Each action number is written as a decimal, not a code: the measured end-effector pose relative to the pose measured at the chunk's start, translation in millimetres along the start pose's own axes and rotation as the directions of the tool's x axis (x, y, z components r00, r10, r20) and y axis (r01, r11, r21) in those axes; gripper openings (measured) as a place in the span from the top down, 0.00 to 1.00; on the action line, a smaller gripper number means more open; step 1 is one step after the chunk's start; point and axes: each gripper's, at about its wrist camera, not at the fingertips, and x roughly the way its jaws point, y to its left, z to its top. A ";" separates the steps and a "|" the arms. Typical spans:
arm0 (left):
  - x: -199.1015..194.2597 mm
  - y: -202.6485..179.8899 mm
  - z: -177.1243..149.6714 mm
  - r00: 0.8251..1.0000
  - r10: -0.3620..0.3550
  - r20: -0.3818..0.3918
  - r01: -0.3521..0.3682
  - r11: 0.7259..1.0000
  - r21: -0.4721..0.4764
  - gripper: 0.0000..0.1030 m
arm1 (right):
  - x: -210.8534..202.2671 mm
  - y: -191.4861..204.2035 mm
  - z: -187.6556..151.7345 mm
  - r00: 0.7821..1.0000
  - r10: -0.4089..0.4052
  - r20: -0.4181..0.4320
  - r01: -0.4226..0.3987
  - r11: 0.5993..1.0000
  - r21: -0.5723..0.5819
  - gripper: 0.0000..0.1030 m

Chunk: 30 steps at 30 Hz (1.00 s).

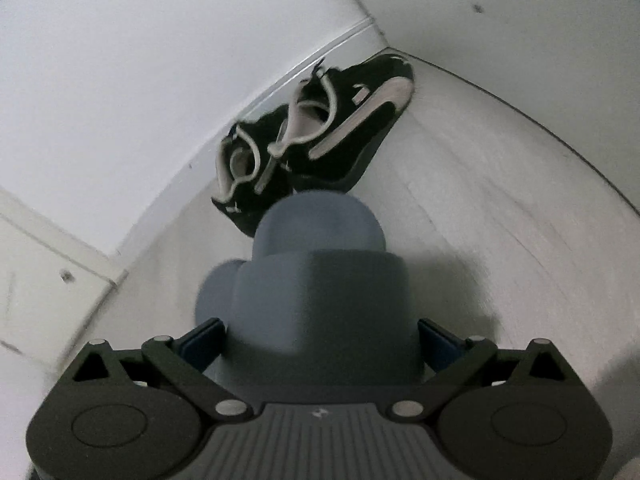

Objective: Organize scattered shoes

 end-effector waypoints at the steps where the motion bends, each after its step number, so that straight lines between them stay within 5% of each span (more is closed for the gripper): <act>1: -0.4 0.1 0.1 1.000 -0.002 0.002 0.002 1.000 0.000 0.16 | -3.3 -2.8 0.2 1.000 0.013 0.007 -0.013 0.999 0.032 0.04; 7: -4.4 3.1 1.8 1.000 -0.005 0.019 0.006 1.000 -0.022 0.16 | -13.9 1.4 -0.7 0.978 0.197 0.065 -0.204 0.970 0.134 0.04; 13: -14.7 4.2 8.5 0.998 0.017 0.057 -0.016 1.000 -0.014 0.16 | -23.9 51.7 -13.5 0.935 0.335 0.114 -0.336 0.942 -0.014 0.04; 19: -43.8 8.6 35.5 0.990 0.035 0.138 -0.051 0.992 0.113 0.15 | -10.2 128.7 -68.9 0.931 0.343 0.122 -0.313 0.926 -0.212 0.04; 23: -54.8 17.2 48.3 0.973 0.084 0.214 -0.143 0.949 0.280 0.11 | 17.2 162.6 -115.6 0.939 0.323 0.120 -0.281 0.920 -0.275 0.04; 28: -39.0 48.6 52.3 0.991 0.045 0.122 -0.061 0.990 0.130 0.11 | 53.3 193.9 -164.2 0.963 0.237 0.128 -0.178 0.917 -0.358 0.04; 30: -30.4 47.7 52.0 0.993 0.067 0.092 -0.079 0.988 0.130 0.11 | 66.5 204.8 -183.0 0.971 0.199 0.136 -0.126 0.900 -0.417 0.04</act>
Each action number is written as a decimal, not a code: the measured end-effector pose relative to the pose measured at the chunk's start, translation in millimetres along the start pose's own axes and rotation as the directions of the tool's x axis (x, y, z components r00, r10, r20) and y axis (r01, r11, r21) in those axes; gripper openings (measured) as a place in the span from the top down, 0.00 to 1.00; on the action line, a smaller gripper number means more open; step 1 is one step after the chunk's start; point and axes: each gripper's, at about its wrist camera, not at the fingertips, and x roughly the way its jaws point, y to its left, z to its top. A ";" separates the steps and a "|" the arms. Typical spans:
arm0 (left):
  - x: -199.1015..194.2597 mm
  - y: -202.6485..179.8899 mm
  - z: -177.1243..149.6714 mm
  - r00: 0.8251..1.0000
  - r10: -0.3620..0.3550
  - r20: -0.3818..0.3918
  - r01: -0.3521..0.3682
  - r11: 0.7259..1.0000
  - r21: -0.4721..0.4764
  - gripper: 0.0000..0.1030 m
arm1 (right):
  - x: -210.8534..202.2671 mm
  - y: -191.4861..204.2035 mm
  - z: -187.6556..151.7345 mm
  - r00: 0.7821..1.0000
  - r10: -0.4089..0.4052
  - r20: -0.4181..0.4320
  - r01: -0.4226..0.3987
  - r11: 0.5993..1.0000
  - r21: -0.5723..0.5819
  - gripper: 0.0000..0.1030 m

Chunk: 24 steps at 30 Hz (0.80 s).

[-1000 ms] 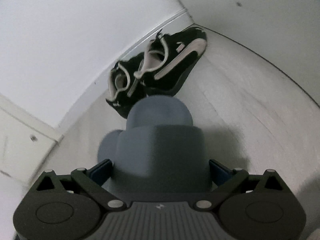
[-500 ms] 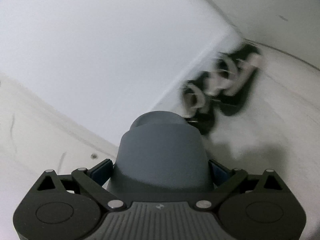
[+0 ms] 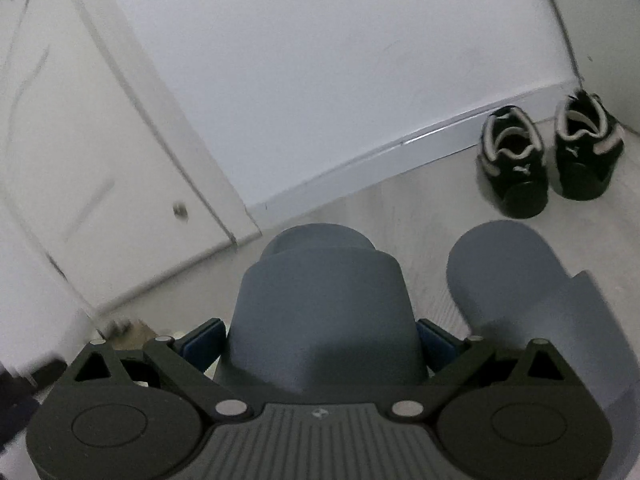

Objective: Organize scattered shoes

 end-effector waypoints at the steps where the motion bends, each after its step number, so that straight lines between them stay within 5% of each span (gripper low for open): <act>1: 4.6 -1.9 -0.6 1.000 -0.002 -0.017 0.002 1.000 0.007 0.11 | 4.8 6.7 -6.8 1.000 -0.015 -0.003 0.014 0.999 -0.036 0.04; 8: 9.1 -0.6 -3.9 0.998 -0.050 -0.034 0.050 0.999 -0.012 0.11 | 30.0 27.7 -46.5 0.990 -0.106 -0.094 0.085 0.974 -0.209 0.04; 13: 12.2 8.4 -4.6 0.998 -0.048 -0.049 0.045 0.996 -0.072 0.11 | 41.0 54.5 -63.4 0.977 -0.173 -0.128 0.106 0.906 -0.409 0.02; 19: 10.3 13.8 -4.7 0.998 -0.049 -0.041 0.044 0.994 -0.103 0.11 | 26.4 52.8 -55.2 0.969 -0.131 -0.211 0.019 0.887 -0.462 0.02; 24: 7.6 7.0 -4.9 0.998 -0.051 -0.030 0.049 0.997 -0.064 0.11 | -17.3 26.7 -26.6 0.991 -0.063 -0.118 0.002 0.888 -0.460 0.00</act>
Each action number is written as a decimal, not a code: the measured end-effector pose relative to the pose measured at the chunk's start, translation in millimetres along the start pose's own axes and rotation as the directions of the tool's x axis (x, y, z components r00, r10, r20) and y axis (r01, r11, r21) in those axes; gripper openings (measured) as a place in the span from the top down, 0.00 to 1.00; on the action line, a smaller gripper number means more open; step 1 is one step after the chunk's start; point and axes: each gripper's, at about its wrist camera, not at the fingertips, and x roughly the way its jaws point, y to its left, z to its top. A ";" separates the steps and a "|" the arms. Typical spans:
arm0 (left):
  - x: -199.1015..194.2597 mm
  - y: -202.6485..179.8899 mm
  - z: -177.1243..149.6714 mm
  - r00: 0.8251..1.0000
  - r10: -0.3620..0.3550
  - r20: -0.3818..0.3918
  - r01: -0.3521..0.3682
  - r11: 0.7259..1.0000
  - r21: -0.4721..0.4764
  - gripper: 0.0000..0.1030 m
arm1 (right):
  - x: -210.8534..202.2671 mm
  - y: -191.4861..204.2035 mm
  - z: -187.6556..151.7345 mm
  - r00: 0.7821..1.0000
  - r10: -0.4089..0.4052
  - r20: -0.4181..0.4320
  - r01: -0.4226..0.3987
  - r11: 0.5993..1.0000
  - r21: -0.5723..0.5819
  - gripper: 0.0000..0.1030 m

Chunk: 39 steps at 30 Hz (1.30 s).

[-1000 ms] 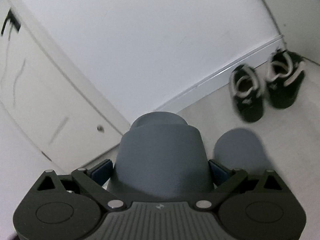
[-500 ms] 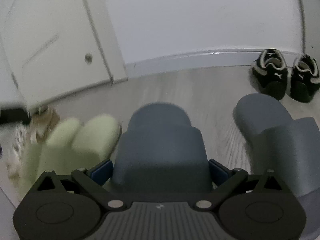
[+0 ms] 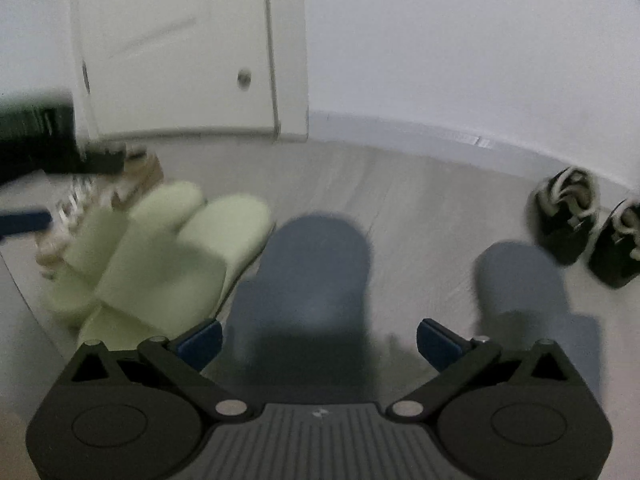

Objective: Organize scattered shoes

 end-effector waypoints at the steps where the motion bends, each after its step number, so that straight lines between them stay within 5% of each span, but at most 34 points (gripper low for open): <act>1: -0.5 -1.3 0.0 1.000 -0.003 0.003 0.003 1.000 0.006 0.11 | -10.6 -14.7 1.4 0.999 -0.026 0.037 0.026 1.000 0.004 0.00; 6: 0.9 -4.5 -0.3 0.999 -0.042 -0.002 0.042 0.999 0.017 0.11 | -13.3 -96.7 -3.5 0.962 -0.270 0.029 0.270 0.963 -0.011 0.00; 9: 2.1 -6.3 -0.3 0.999 -0.035 -0.006 0.035 0.999 0.022 0.11 | -5.9 -141.8 -15.1 0.985 -0.170 -0.022 0.172 0.980 0.098 0.00; 13: 2.1 -6.4 -0.8 0.999 -0.033 -0.008 0.033 0.999 0.022 0.11 | 15.4 -161.8 -28.8 0.997 -0.044 -0.068 0.063 0.946 0.319 0.00; 17: 3.9 -6.9 -0.8 0.999 -0.032 -0.011 0.032 0.999 0.019 0.11 | 21.8 -145.6 -30.7 0.992 -0.087 -0.095 0.108 0.965 0.240 0.00; 25: 3.6 -14.6 -2.7 0.999 -0.047 -0.007 0.047 0.997 0.058 0.11 | 34.4 -83.9 -25.9 0.995 -0.002 -0.104 0.022 0.981 0.191 0.01; 34: 3.8 -16.8 -3.3 0.997 -0.071 0.008 0.071 0.997 0.037 0.11 | 49.4 -22.2 -7.2 0.977 -0.102 -0.186 0.153 0.946 0.285 0.00; 39: 3.2 -9.9 -2.3 0.997 -0.069 0.016 0.069 0.998 -0.011 0.11 | 65.6 5.2 4.1 0.980 -0.052 -0.192 0.108 0.948 0.299 0.00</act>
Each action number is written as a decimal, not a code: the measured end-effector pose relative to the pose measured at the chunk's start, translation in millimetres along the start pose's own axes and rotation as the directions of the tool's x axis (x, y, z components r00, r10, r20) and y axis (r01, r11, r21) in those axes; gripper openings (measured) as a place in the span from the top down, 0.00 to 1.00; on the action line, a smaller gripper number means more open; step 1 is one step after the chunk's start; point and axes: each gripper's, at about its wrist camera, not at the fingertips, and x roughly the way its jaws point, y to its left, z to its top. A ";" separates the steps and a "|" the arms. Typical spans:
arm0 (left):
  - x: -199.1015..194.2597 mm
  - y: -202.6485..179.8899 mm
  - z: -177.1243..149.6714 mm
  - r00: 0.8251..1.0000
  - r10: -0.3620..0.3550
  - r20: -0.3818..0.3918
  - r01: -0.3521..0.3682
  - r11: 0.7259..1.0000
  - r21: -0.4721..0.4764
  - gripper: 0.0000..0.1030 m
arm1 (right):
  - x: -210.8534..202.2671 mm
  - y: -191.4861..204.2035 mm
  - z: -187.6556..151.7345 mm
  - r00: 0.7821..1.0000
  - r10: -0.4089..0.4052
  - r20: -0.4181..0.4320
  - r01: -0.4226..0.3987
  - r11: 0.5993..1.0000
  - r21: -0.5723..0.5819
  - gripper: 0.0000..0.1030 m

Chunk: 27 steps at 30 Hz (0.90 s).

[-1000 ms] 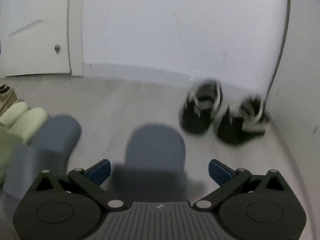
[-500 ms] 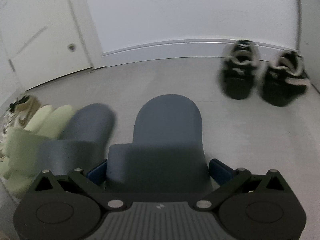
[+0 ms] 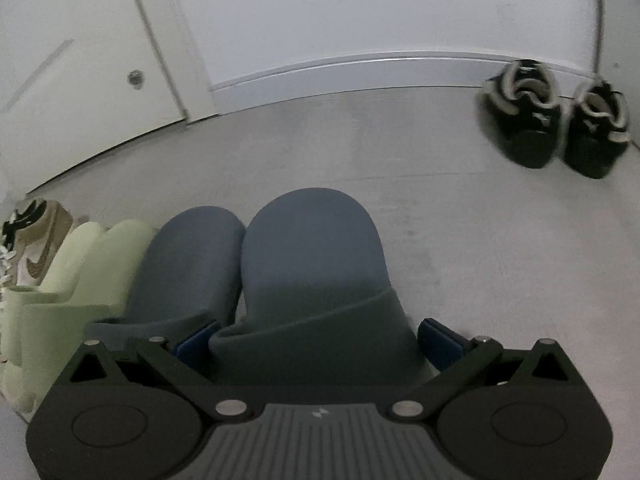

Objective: Organize scattered shoes

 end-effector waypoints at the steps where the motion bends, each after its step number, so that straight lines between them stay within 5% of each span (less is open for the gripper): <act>1: 0.2 2.4 0.2 1.000 0.001 -0.001 -0.001 1.000 -0.015 0.11 | 2.3 6.8 0.4 1.000 0.012 -0.004 -0.012 1.000 -0.010 0.00; 7: 1.7 14.6 0.6 1.000 0.017 -0.011 -0.018 0.997 -0.080 0.11 | 15.1 36.0 -0.2 0.992 0.128 -0.009 -0.128 0.985 -0.117 0.00; 12: 5.0 6.6 0.8 0.999 0.025 -0.024 -0.026 0.999 -0.033 0.11 | -1.6 2.5 11.3 0.969 0.247 -0.021 -0.247 0.962 -0.119 0.00; 20: 8.9 -36.4 -8.9 0.998 0.027 -0.052 -0.018 0.985 0.172 0.11 | -79.6 -93.4 39.5 0.989 0.097 0.112 -0.063 0.960 -0.273 0.00; 24: 18.2 -79.5 -12.3 0.996 -0.052 -0.070 0.062 0.987 0.150 0.11 | -114.6 -161.8 58.5 0.962 0.008 0.273 0.083 0.944 -0.320 0.00; 27: 35.3 -132.6 -19.9 0.988 -0.112 -0.104 0.132 0.969 0.207 0.11 | -120.7 -206.3 63.6 0.938 -0.089 0.336 0.161 0.968 -0.194 0.00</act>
